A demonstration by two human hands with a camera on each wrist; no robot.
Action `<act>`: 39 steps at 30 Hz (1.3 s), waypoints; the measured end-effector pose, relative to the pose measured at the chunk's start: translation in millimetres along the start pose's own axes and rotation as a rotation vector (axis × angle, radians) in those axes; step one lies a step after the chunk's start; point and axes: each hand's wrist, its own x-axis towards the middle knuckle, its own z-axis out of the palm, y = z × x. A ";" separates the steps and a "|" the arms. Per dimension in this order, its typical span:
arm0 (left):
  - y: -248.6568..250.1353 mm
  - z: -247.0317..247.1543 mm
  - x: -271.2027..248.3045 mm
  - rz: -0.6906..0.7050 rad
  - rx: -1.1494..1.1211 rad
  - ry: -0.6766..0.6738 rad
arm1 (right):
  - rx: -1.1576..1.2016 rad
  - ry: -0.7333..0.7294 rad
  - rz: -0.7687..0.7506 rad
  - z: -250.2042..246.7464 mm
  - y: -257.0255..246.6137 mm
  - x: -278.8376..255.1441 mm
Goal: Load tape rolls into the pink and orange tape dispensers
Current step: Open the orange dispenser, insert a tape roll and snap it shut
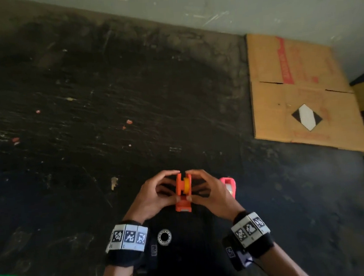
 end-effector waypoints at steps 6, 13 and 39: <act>43.1 40.5 -36.4 0.099 -0.022 0.016 | 0.166 0.068 -0.052 -25.7 -20.2 -61.0; 64.8 61.6 -62.2 0.115 -0.015 -0.048 | 0.206 0.079 -0.105 -40.7 -27.5 -109.4; -58.3 102.6 -19.1 -0.169 0.886 0.144 | 0.096 0.253 -0.034 -42.5 14.9 -148.0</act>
